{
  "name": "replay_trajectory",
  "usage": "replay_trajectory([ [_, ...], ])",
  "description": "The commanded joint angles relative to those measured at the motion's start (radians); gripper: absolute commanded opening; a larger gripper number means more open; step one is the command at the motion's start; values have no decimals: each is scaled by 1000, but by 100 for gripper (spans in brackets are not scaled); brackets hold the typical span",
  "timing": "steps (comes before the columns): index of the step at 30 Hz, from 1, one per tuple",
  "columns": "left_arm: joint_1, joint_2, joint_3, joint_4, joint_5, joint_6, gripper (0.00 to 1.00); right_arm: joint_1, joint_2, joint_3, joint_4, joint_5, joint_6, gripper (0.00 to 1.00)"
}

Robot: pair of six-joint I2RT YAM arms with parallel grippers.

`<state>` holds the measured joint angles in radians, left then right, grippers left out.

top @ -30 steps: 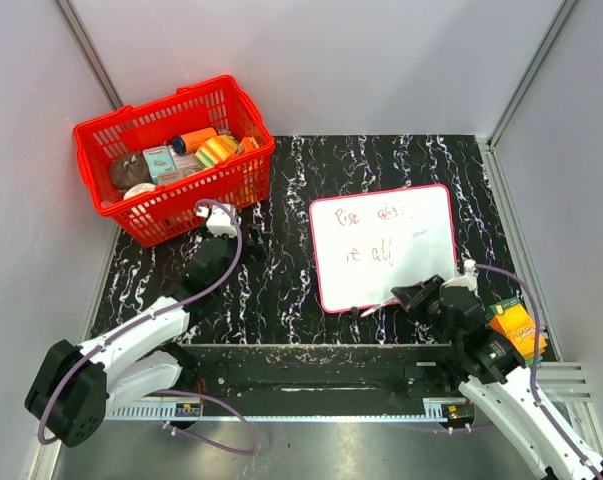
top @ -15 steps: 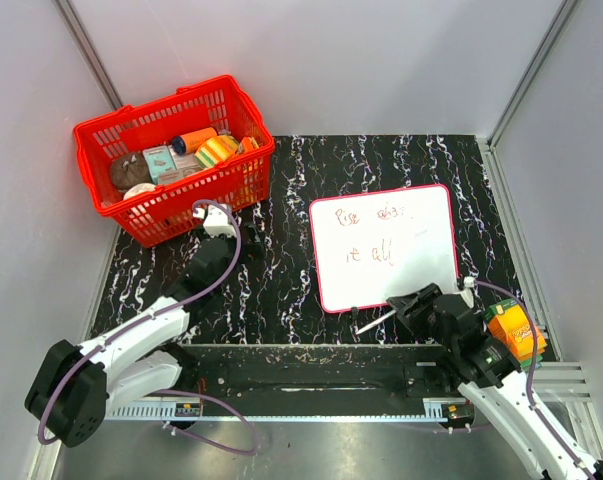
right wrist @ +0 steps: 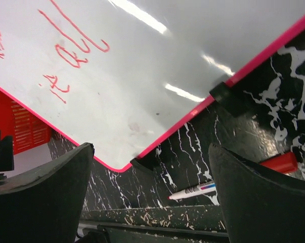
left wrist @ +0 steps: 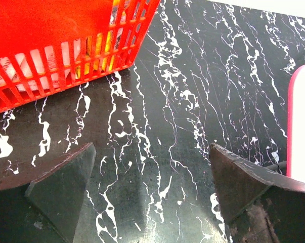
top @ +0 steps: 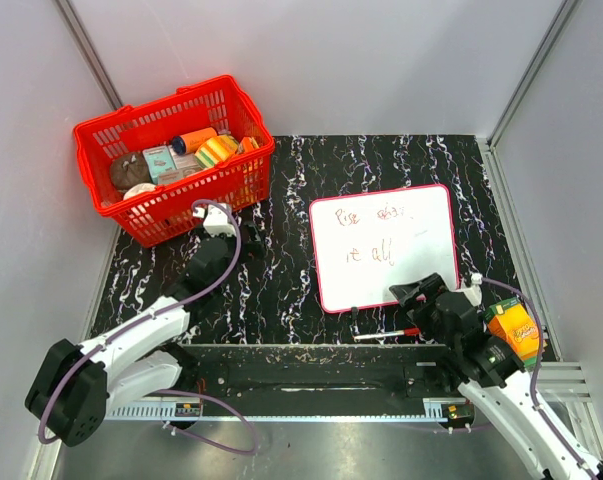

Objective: Write a sentence on the whiteboard
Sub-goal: Move the whiteboard marker to the center of the board, then reset both arms

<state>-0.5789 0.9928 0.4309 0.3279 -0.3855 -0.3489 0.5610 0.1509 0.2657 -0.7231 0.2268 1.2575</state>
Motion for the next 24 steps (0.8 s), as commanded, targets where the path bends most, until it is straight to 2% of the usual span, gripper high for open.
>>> replay_trajectory([
  [1, 2, 17, 20, 37, 56, 5, 99, -4, 59, 69, 118, 78, -148, 100],
  [6, 2, 43, 28, 40, 129, 39, 99, -4, 186, 128, 258, 141, -321, 100],
  [9, 2, 47, 29, 37, 137, 45, 99, -4, 268, 197, 321, 227, -516, 100],
  [12, 2, 43, 31, 31, 125, 50, 99, -4, 431, 291, 392, 344, -780, 100],
  [14, 2, 32, 29, 23, 119, 54, 99, -4, 481, 317, 456, 423, -874, 100],
  [16, 2, 12, 25, 23, 108, 57, 99, -4, 522, 300, 603, 489, -1022, 100],
  [20, 2, -29, 32, 4, 73, 70, 99, -4, 539, 201, 871, 554, -1150, 100],
  [21, 2, -39, 16, 22, 82, 89, 99, -4, 541, 178, 999, 549, -1229, 100],
  [24, 1, -106, -6, 34, 42, 148, 99, -4, 594, 113, 1219, 601, -1358, 100],
])
